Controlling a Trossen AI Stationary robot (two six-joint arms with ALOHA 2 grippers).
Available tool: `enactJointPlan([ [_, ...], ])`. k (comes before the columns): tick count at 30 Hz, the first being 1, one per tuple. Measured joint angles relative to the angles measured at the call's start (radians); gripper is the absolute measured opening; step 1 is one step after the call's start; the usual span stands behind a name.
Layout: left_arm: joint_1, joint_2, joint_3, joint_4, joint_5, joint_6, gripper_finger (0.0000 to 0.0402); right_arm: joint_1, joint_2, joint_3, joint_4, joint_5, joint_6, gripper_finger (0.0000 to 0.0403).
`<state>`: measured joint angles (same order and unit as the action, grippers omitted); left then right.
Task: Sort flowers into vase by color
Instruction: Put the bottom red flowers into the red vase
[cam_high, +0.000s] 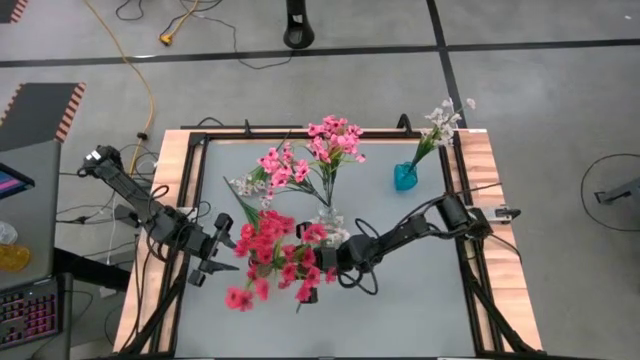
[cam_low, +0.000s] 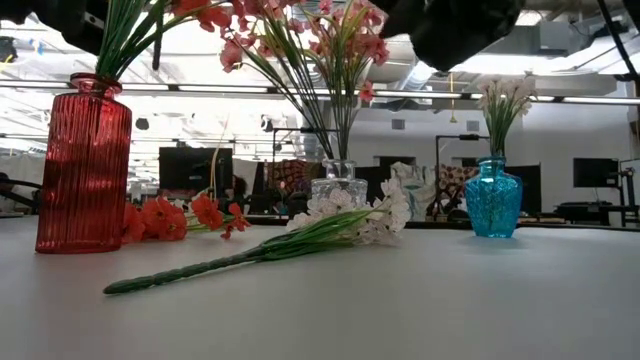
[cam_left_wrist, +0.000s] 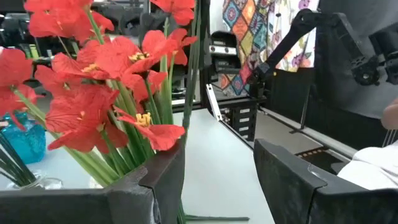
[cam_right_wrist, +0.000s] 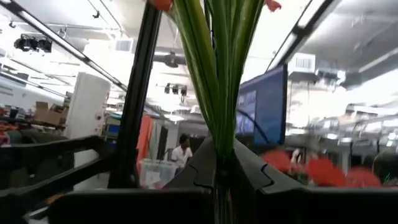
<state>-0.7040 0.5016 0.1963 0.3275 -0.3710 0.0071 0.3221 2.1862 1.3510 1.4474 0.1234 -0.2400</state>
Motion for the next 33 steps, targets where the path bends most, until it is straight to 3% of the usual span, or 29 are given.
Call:
enactJointPlan([
  [14, 0.0, 0.008, 0.0, -0.009, -0.005, -0.002, 0.018, -0.032, 0.128, 0.172, -0.008, -0.103, -0.049, 0.005],
  [33, 0.0, 0.008, 0.0, -0.03, -0.009, -0.003, 0.018, -0.043, 0.128, 0.178, -0.057, -0.103, -0.021, 0.005],
])
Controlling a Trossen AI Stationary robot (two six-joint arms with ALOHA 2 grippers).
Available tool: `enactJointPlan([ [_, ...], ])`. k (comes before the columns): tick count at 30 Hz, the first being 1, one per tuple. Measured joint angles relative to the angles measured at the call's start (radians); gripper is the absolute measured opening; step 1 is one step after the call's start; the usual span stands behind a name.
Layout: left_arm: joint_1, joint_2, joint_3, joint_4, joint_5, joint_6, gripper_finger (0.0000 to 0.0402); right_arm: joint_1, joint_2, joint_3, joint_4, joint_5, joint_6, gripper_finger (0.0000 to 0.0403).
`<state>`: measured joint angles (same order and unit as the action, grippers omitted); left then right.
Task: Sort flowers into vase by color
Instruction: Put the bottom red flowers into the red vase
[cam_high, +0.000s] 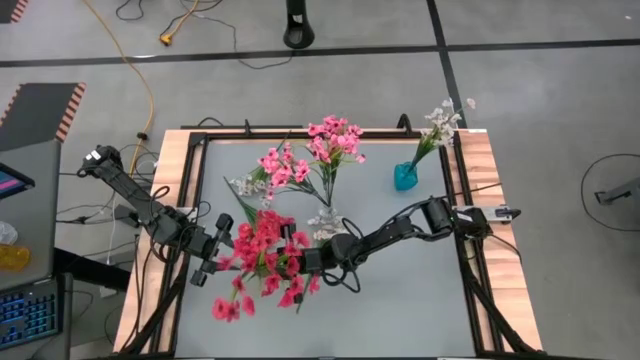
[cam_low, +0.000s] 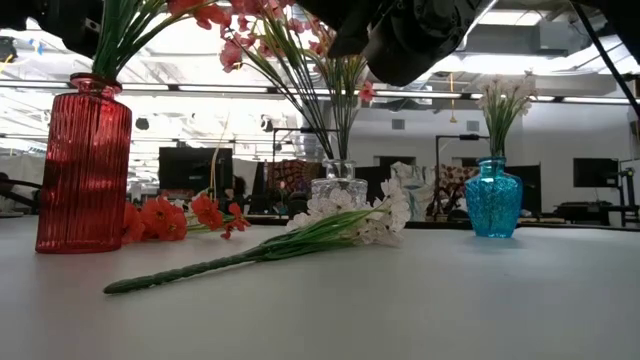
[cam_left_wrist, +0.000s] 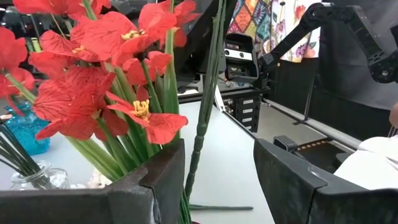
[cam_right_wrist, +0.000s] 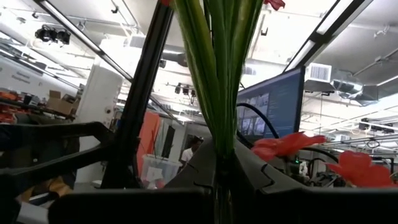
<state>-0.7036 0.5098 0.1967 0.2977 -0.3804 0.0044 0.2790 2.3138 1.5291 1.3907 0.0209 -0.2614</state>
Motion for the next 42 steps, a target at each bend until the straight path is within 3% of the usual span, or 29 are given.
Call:
enactJointPlan([
  [10, 0.0, 0.0, 0.0, 0.0, -0.001, 0.002, 0.018, 0.0, 0.0, 0.017, -0.008, 0.0, 0.001, 0.005],
  [42, 0.0, 0.0, 0.0, 0.0, -0.023, 0.0, 0.018, -0.013, -0.002, 0.048, -0.342, -0.015, 0.001, 0.0061],
])
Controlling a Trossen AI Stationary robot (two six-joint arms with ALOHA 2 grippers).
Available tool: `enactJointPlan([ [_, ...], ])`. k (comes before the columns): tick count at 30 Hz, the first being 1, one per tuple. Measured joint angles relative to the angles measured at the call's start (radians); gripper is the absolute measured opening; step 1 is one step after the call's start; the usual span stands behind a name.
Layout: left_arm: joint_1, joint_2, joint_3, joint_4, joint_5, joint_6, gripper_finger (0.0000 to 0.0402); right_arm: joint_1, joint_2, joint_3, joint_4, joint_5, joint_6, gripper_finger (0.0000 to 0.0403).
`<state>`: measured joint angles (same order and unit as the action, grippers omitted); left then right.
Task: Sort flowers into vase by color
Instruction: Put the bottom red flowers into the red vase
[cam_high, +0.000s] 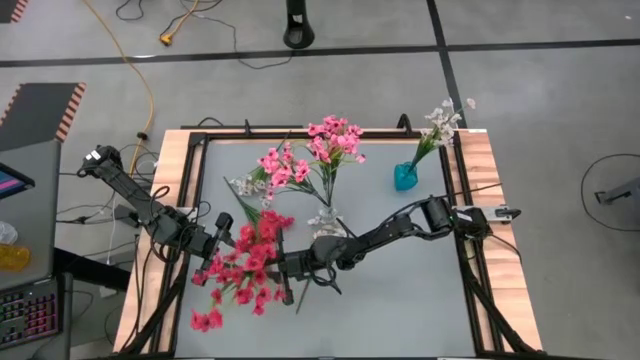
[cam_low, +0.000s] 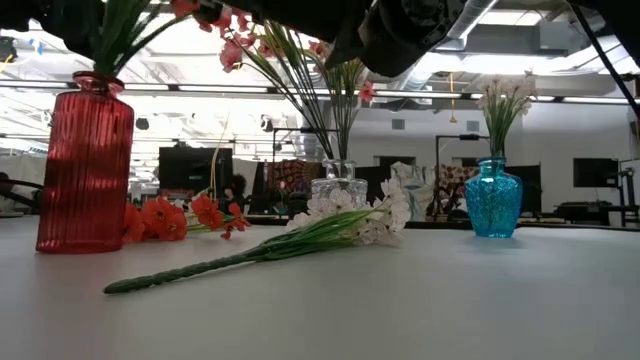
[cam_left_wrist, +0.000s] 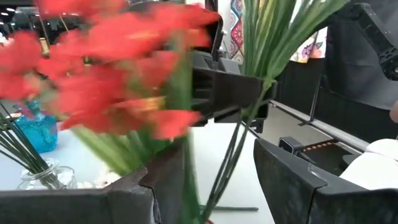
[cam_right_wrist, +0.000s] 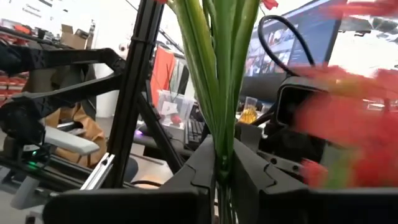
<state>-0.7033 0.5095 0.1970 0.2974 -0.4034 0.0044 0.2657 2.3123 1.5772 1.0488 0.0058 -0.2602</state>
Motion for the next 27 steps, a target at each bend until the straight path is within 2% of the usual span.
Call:
enactJointPlan([
  [14, 0.0, 0.0, 0.0, 0.0, 0.0, 0.0, 0.018, 0.0, 0.0, 0.0, 0.002, 0.0, 0.0, 0.0064],
  [16, 0.0, 0.0, 0.0, 0.0, 0.0, 0.0, 0.018, 0.0, 0.0, 0.0, 0.002, 0.029, -0.001, 0.0068],
  [21, 0.0, 0.0, 0.0, 0.0, 0.0, 0.0, 0.018, 0.002, 0.0, 0.0, 0.002, 0.149, -0.002, 0.01],
  [27, 0.0, 0.0, 0.0, 0.0, 0.0, 0.0, 0.018, 0.006, 0.0, 0.0, -0.049, 0.153, -0.002, 0.0159],
])
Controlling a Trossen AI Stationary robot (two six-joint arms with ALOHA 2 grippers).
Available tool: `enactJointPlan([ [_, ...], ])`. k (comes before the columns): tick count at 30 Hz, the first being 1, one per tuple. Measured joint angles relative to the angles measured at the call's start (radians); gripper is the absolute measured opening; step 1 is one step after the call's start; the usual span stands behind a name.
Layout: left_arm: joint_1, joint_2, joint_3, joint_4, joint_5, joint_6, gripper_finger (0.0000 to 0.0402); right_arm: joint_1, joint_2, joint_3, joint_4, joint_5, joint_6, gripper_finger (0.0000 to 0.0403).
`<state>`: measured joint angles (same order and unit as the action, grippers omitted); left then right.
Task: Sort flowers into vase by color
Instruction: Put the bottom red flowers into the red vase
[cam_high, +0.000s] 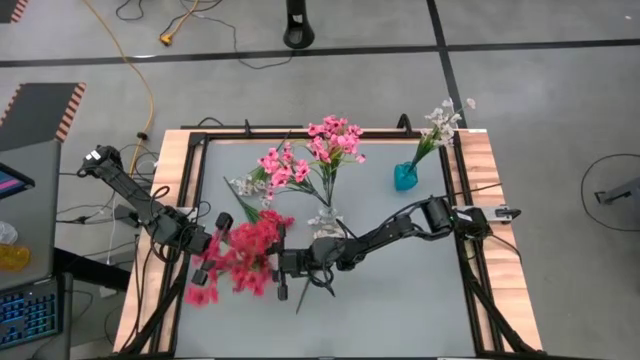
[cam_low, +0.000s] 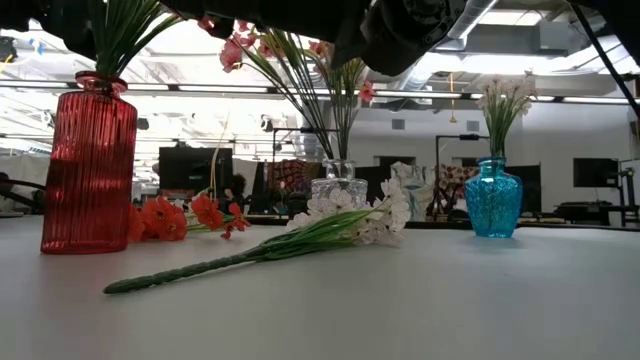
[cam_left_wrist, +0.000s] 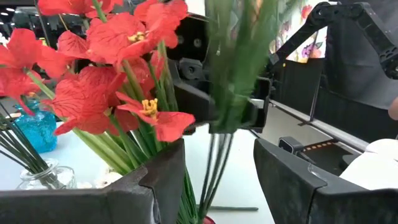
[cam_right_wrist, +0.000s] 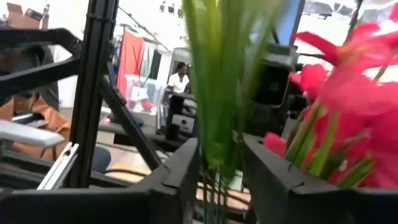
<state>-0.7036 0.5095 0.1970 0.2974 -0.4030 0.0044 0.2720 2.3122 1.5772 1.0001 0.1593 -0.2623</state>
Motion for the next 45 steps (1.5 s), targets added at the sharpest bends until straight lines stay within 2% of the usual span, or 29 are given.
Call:
enactJointPlan([
  [5, 0.0, 0.0, 0.0, 0.0, 0.0, 0.0, 0.018, 0.013, -0.001, 0.0, -0.041, 0.0, 0.0, 0.0198],
  [10, 0.0, 0.0, 0.0, 0.0, 0.001, 0.0, 0.018, 0.019, -0.002, 0.0, -0.086, 0.023, 0.0, 0.0218],
  [16, 0.0, 0.0, 0.0, 0.0, 0.001, 0.0, 0.018, 0.023, -0.002, 0.0, -0.152, 0.134, 0.001, 0.0223],
  [28, 0.0, 0.0, 0.0, 0.0, 0.001, 0.0, 0.018, 0.041, -0.002, 0.0, -0.154, 0.139, 0.0, 0.0222],
  [36, 0.0, 0.0, 0.0, 0.0, 0.001, 0.0, 0.018, 0.042, -0.002, 0.0, -0.148, 0.145, 0.001, 0.0178],
  [45, 0.0, 0.0, 0.0, 0.0, 0.001, 0.0, 0.018, 0.043, -0.002, 0.0, -0.148, 0.164, 0.016, 0.0066],
])
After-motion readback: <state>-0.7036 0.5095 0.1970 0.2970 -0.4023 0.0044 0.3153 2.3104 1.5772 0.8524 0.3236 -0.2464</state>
